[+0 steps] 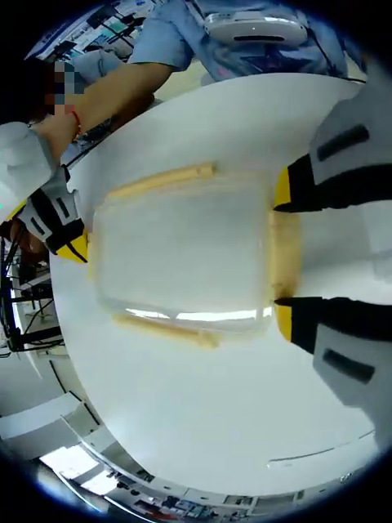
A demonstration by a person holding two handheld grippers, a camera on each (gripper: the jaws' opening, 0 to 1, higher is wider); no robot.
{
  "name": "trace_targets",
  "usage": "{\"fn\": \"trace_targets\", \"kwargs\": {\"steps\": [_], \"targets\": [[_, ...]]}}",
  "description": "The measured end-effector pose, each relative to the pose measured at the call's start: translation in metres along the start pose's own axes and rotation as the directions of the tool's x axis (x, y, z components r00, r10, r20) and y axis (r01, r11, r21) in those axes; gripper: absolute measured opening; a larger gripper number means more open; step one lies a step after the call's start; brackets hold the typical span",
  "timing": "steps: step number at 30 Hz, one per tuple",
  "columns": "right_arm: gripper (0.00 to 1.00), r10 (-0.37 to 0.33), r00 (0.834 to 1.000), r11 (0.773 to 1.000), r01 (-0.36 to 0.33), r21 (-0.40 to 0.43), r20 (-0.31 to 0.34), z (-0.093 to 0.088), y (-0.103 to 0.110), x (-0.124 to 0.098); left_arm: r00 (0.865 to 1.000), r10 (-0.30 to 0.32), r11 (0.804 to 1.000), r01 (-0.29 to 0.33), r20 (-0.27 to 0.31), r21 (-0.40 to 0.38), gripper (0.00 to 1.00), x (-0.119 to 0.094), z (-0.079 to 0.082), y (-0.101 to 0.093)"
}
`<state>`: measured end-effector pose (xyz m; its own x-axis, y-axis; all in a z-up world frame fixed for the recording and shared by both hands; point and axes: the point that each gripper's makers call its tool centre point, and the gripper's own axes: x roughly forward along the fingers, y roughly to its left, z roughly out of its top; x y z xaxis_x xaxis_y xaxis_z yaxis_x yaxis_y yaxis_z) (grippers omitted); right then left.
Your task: Snap each plastic latch of the storage box into its locked position after aligning the lid with the box until every specified latch is closed and the lid sits flush.
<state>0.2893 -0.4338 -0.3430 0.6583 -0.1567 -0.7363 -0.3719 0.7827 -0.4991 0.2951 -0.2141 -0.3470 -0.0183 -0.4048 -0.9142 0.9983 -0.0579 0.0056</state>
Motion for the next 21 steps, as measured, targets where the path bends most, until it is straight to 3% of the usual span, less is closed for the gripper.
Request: {"fn": "trace_targets", "kwargs": {"steps": [8, 10, 21], "targets": [[0.0, 0.006, 1.0, 0.999, -0.007, -0.05, -0.027, 0.0008, -0.0004, 0.0006, 1.0, 0.0, 1.0, 0.0, -0.001, -0.002, 0.41, 0.0007, 0.0016, 0.0005], [0.0, 0.014, 0.998, 0.995, -0.02, -0.095, -0.061, -0.0018, 0.0002, 0.0002, 1.0, 0.0, 1.0, 0.0, -0.004, -0.003, 0.41, 0.0011, 0.0018, 0.0006], [0.0, 0.071, 0.996, 0.992, -0.077, -0.101, -0.053, -0.0006, 0.0027, -0.0037, 0.998, 0.003, 1.0, -0.004, -0.057, -0.004, 0.41, 0.0007, 0.0028, -0.0011]]}}
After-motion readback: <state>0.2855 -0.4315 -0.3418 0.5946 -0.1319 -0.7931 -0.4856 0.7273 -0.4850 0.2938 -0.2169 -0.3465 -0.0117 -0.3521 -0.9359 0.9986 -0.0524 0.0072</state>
